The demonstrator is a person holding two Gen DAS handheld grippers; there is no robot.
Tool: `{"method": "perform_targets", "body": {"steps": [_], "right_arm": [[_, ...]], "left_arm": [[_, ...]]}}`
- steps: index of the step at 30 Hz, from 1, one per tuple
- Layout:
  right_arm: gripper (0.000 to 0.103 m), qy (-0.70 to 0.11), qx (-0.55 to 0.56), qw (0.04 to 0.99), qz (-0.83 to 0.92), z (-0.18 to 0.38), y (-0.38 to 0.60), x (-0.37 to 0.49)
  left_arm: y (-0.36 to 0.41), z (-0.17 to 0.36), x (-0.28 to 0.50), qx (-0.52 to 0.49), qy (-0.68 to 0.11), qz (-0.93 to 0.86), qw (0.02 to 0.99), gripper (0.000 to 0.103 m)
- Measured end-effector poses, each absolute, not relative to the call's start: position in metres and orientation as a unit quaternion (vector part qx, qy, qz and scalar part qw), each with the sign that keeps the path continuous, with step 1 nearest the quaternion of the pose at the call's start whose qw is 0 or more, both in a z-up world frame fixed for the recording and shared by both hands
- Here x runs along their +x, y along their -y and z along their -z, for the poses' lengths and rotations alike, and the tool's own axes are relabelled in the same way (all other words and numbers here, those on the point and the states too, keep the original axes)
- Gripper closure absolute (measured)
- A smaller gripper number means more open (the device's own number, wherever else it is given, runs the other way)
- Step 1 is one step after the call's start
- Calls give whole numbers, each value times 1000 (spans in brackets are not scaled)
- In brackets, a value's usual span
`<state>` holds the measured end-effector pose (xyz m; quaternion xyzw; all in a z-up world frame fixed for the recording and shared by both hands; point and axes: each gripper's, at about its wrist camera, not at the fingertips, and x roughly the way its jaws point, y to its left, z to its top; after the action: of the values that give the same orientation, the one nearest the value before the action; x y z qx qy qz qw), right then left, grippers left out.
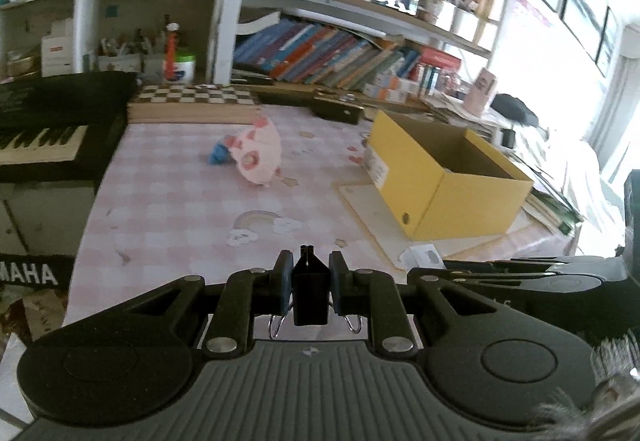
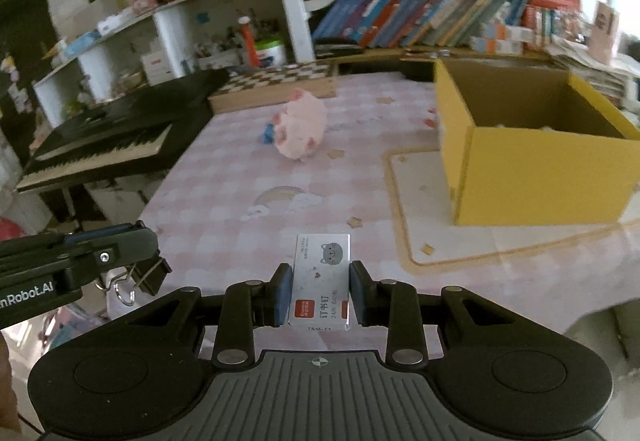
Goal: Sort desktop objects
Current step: 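Lift the clip and card box and carry both toward the yellow box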
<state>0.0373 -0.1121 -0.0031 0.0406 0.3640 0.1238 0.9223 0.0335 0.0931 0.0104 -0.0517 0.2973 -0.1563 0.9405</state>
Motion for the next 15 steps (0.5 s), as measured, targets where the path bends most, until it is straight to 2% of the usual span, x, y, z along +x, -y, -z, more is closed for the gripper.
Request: {"method": "perform_targets", "body": {"steps": [15], "right_arm": [[72,-369,68,927,-17,5,168,5]], "left_arm": [[-32,-6,40,-26,-306,268,913,86]]}}
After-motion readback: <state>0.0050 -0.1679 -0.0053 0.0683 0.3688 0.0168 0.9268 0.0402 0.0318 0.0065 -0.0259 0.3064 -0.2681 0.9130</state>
